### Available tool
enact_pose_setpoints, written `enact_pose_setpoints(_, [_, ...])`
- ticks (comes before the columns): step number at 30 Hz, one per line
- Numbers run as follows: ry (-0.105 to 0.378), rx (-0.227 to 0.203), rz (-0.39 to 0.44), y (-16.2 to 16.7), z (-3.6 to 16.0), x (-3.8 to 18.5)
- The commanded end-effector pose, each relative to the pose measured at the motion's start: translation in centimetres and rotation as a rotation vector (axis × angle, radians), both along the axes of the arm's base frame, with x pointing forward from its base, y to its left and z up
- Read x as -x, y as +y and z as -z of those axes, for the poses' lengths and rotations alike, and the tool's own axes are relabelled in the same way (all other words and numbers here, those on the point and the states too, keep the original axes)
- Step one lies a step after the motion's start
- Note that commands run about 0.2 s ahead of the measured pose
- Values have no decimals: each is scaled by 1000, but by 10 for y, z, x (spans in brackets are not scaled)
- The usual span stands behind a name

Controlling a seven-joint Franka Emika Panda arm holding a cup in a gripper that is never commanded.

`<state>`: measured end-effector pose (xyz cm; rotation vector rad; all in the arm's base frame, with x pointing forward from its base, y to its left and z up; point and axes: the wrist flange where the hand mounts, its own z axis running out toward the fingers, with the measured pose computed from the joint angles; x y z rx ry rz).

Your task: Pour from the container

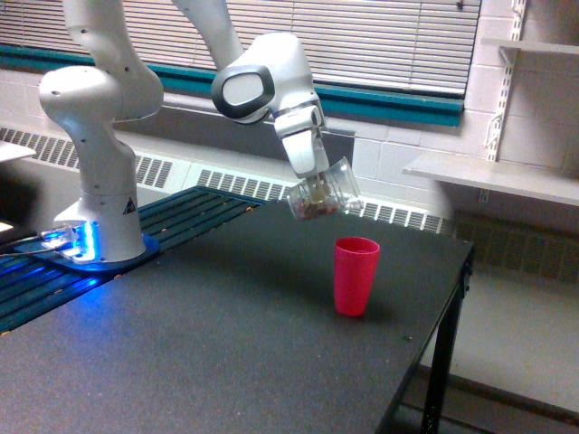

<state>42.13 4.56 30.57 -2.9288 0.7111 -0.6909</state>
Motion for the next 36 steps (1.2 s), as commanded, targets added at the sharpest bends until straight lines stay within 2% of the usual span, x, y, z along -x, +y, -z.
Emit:
enact_pose_setpoints(1, [3,-10,70,-7,4,-2])
enact_pose_setpoints(16, [23,37,73,-8,14,-6])
enact_pose_setpoints(36, [62,108,36,0,25,-9])
